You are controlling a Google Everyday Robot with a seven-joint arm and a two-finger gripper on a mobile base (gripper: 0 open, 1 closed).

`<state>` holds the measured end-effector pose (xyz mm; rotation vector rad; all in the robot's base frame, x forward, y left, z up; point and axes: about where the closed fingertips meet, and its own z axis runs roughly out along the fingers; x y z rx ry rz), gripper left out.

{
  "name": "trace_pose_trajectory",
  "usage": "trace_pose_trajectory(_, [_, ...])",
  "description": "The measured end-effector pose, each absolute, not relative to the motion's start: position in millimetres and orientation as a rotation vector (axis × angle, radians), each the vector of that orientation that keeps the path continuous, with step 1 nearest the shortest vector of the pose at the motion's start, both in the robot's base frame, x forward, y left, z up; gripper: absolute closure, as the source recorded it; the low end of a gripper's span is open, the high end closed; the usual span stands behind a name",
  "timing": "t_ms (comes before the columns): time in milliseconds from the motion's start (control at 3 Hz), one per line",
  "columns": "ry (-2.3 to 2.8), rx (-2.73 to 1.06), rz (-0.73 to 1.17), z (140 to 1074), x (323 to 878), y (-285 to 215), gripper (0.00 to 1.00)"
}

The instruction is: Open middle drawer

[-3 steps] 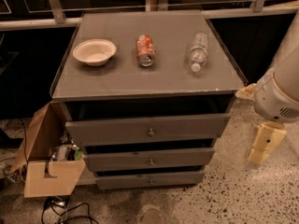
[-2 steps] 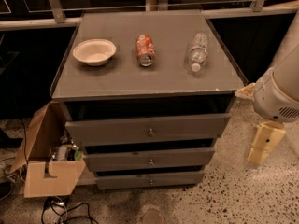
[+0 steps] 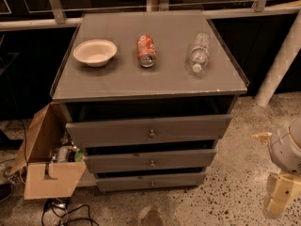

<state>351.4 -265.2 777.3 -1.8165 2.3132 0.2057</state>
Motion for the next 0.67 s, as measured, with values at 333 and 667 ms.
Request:
trace_pose_trajectory(333, [2.313, -1.816, 0.206, 776, 351, -265, 0.0])
trace_pose_trajectory(667, [2.325, -1.845, 0.239, 756, 341, -263, 0.0])
